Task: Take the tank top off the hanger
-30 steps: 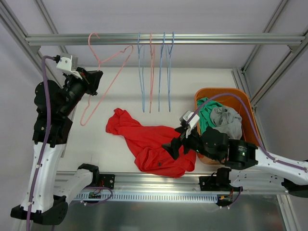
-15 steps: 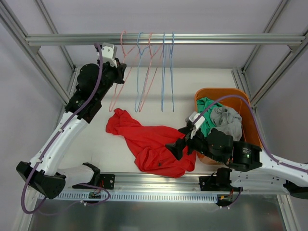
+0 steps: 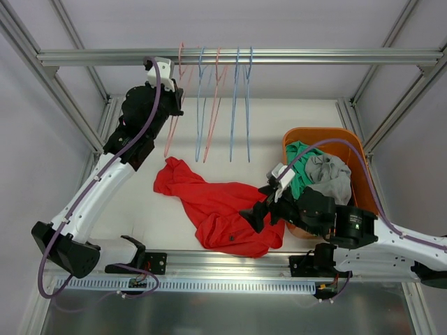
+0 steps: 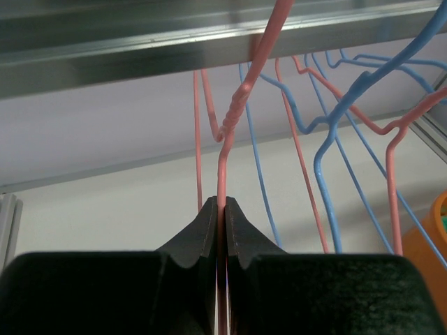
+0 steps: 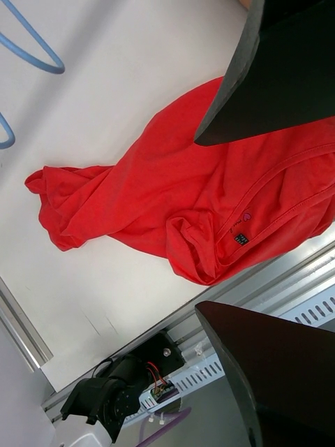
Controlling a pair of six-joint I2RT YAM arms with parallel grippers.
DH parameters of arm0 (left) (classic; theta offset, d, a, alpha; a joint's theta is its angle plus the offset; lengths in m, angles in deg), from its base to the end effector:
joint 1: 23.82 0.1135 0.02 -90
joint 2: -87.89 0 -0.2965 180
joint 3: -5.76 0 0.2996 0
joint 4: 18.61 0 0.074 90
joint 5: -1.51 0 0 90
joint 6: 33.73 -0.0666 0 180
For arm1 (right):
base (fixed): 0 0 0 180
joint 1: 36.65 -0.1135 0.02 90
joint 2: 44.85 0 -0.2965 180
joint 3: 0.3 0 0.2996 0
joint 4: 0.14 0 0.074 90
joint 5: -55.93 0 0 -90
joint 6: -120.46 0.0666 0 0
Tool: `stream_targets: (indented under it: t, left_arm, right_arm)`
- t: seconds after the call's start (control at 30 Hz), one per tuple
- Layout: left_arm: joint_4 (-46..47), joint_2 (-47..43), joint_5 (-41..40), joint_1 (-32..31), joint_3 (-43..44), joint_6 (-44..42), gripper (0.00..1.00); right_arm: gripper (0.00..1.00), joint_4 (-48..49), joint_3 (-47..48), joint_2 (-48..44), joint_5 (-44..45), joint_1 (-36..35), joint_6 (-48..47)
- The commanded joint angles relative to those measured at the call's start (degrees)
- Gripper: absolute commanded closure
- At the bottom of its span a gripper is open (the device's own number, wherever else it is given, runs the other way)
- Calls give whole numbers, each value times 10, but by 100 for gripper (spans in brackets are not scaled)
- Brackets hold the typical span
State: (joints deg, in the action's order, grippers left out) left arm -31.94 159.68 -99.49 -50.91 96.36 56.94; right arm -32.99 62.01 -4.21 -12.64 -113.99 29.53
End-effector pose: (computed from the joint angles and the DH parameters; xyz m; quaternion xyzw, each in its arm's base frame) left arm 0.3171 -0.1479 0.5051 0.0839 0.6679 -0.1142 0.7306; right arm 0.0691 0.1965 0.3909 -0.3876 0.6633 0.2729 0.5790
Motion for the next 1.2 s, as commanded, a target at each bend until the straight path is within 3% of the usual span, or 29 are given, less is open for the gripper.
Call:
stream_targets:
  t: [0.0, 0.23, 0.37, 0.4, 0.47, 0.53, 0.57, 0.6, 0.7, 0.9, 1.17]
  left_arm:
    - [30, 5, 5, -8, 20, 10, 100]
    - [20, -24, -24, -11, -20, 33, 100]
    - [-15, -65, -55, -11, -47, 57, 69]
    - [-31, -88, -75, -11, -52, 64, 54]
    - [-64, -111, -99, -11, -53, 88, 47]
    - [-125, -146, -131, -11, -51, 116, 28]
    - [-143, -161, -137, -11, -55, 123, 7]
    - [-157, -192, -140, -12, -60, 130, 1]
    - [-211, -265, -161, -12, -89, 158, 1]
    - [-331, -400, -188, -11, -145, 217, 1]
    - [-464, -450, -171, -11, -142, 206, 1]
  right_arm:
    - [1, 19, 0, 7, 9, 3, 2]
    - [0, 45, -25, 35, 3, 3, 1]
    - [0, 62, -29, 106, -5, 23, 4]
    - [1, 64, -23, 125, -8, 26, 5]
    - [0, 81, -21, 180, -13, 39, 8]
    - [1, 96, -15, 218, -35, 55, 8]
    - [1, 114, -12, 256, -39, 62, 13]
    - [0, 122, -9, 275, -50, 69, 23]
    - [0, 152, 13, 348, -94, 96, 26]
    - [1, 209, 18, 436, -67, 105, 43]
    - [1, 262, 3, 543, -47, 105, 85]
